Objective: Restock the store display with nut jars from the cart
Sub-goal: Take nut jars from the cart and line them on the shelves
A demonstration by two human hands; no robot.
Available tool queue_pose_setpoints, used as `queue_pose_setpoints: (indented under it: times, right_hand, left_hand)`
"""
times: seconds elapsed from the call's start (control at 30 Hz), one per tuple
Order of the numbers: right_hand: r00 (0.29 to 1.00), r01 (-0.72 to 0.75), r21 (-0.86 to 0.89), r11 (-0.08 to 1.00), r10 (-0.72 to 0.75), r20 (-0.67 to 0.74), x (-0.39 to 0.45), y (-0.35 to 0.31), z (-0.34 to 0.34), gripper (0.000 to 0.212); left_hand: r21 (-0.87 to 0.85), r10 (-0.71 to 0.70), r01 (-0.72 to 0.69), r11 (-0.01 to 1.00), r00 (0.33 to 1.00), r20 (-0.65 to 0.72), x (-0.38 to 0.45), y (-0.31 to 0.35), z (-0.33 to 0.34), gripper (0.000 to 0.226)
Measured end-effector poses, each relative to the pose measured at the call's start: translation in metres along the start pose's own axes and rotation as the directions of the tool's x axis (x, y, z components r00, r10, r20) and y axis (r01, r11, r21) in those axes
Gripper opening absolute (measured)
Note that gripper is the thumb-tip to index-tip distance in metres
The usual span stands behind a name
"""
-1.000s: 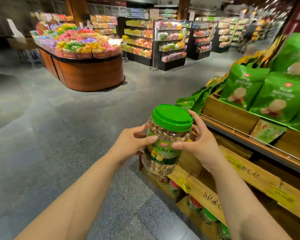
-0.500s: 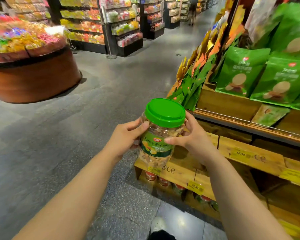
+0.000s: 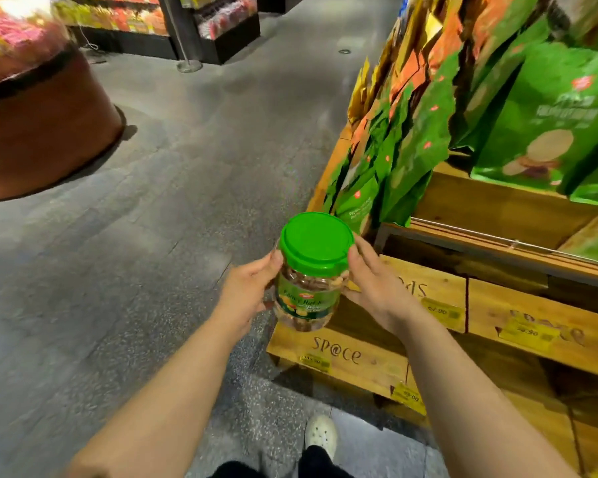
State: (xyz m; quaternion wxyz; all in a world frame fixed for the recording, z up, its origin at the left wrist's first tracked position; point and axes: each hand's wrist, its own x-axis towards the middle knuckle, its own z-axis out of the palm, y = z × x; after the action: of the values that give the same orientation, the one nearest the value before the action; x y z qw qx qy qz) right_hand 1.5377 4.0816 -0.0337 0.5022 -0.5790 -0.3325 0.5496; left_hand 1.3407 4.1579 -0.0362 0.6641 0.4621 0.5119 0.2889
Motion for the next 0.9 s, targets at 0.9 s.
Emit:
queue_pose_setpoints:
  times: [0.9]
  right_hand:
    - [0.861, -0.342, 0.32, 0.883, 0.431, -0.27, 0.209, 0.247, 0.017, 0.041]
  left_hand:
    - [0.144, -0.446, 0.434, 0.889, 0.893, 0.057, 0.28, -0.196, -0.046, 0.019]
